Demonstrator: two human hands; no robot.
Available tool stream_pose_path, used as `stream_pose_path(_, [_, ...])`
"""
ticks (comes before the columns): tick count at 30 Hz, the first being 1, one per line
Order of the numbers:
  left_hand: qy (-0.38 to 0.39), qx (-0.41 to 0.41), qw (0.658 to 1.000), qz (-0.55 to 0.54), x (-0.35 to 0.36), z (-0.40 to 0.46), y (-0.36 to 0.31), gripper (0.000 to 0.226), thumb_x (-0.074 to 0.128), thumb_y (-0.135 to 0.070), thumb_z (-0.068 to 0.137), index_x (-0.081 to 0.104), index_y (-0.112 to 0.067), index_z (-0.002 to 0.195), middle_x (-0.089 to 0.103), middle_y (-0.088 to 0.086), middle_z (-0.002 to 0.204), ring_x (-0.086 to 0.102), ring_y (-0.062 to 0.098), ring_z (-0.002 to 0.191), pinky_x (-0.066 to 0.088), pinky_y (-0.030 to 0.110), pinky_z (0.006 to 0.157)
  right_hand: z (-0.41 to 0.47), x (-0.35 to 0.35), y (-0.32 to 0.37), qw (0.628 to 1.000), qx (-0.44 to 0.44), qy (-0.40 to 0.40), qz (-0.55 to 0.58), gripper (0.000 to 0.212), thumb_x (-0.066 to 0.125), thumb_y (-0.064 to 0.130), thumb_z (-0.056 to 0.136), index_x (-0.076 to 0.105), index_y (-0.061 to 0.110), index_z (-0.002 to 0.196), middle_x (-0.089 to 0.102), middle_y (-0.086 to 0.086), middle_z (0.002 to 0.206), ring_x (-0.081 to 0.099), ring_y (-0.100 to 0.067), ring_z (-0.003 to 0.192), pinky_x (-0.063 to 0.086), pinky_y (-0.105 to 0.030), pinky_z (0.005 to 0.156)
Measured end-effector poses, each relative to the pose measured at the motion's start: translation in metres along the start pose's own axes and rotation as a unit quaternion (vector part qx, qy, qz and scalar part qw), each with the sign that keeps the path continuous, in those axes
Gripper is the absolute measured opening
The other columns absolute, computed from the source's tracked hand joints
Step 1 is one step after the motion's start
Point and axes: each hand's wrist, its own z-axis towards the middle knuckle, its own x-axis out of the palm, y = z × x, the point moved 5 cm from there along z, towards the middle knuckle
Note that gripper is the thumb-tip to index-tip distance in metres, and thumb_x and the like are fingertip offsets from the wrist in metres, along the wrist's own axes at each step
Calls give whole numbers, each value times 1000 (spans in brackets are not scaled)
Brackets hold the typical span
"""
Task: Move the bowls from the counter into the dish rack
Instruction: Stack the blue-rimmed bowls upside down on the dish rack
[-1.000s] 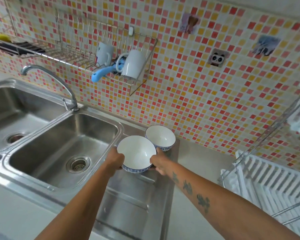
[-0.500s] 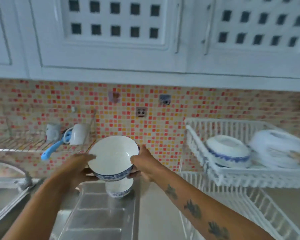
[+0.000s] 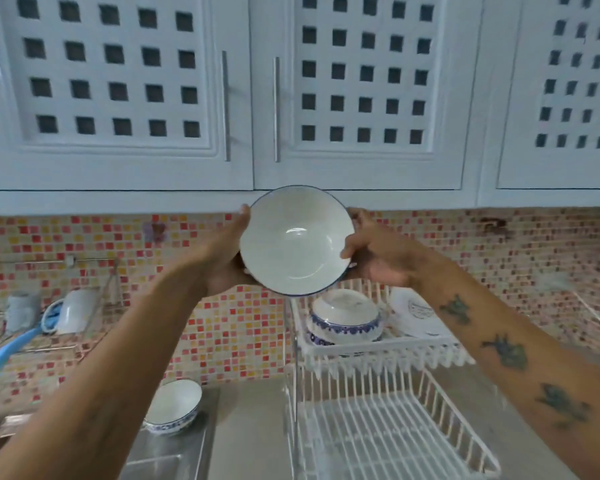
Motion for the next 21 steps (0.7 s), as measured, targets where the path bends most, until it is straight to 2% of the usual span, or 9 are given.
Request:
stream_pose_path(3, [50,32,998,25,43,7,-7,59,24,-56,97,49,-17,134,57,15,134,52,35,124,50,48,92,-4,-40,1,999,-4,20,28,58,35,-18,80,38,24,121,48,-13,112,52,-37,99,55,-53,77])
stream_pose_path(5, [68,34,997,34,55,17,-6,58,26,-53,98,47,-16,138,57,15,136,52,35,125,48,51,96,0,-65,1,998,-13,50,29,59,46,-11,73,41,23,121,51,-12,112,54,-35,94,59,-46,70])
stream_pose_path(8, [91,56,992,60,69,26,-9,56,28,-49,99,46,-14,138,56,16,137,52,35,126,46,52,100,7,-94,3,994,-12,105,12,62,68,-2,61,49,24,115,59,-8,111,60,-32,91,60,-40,68])
stream_pose_path(11, [108,80,985,107,75,32,-10,54,32,-45,99,49,-9,136,56,19,135,52,37,127,45,50,103,13,-111,3,984,6,173,-47,87,89,9,50,48,23,126,59,-7,119,61,-32,101,59,-41,75])
stream_pose_path(13, [133,103,975,146,76,37,-9,56,44,-50,94,54,-8,130,61,18,128,55,36,124,48,47,100,17,-118,3,975,16,203,-86,101,89,6,51,41,23,138,55,-9,127,60,-32,110,58,-43,84])
stream_pose_path(14, [151,116,968,163,77,39,-10,60,54,-55,87,59,-10,125,65,14,122,59,32,119,52,44,95,19,-120,3,971,19,212,-106,100,86,0,54,40,22,140,53,-10,130,59,-30,114,57,-43,88])
stream_pose_path(17, [203,134,946,215,84,41,-11,69,68,-60,68,62,-16,121,72,0,106,68,15,100,59,28,80,20,-123,3,950,4,225,-215,83,75,-8,61,49,28,131,55,-7,132,57,-23,120,54,-39,95])
stream_pose_path(19, [211,152,936,239,87,45,-11,77,70,-58,66,56,-17,129,71,2,111,68,16,104,58,28,83,20,-124,1,933,-8,224,-283,85,72,-19,66,45,28,131,55,-4,130,58,-16,119,57,-29,87])
stream_pose_path(21, [201,178,923,275,89,49,-11,81,72,-59,66,53,-19,133,65,13,122,65,26,113,57,37,92,22,-127,-2,928,-15,210,-308,88,65,-29,69,40,25,134,57,1,123,63,-6,107,56,-18,75])
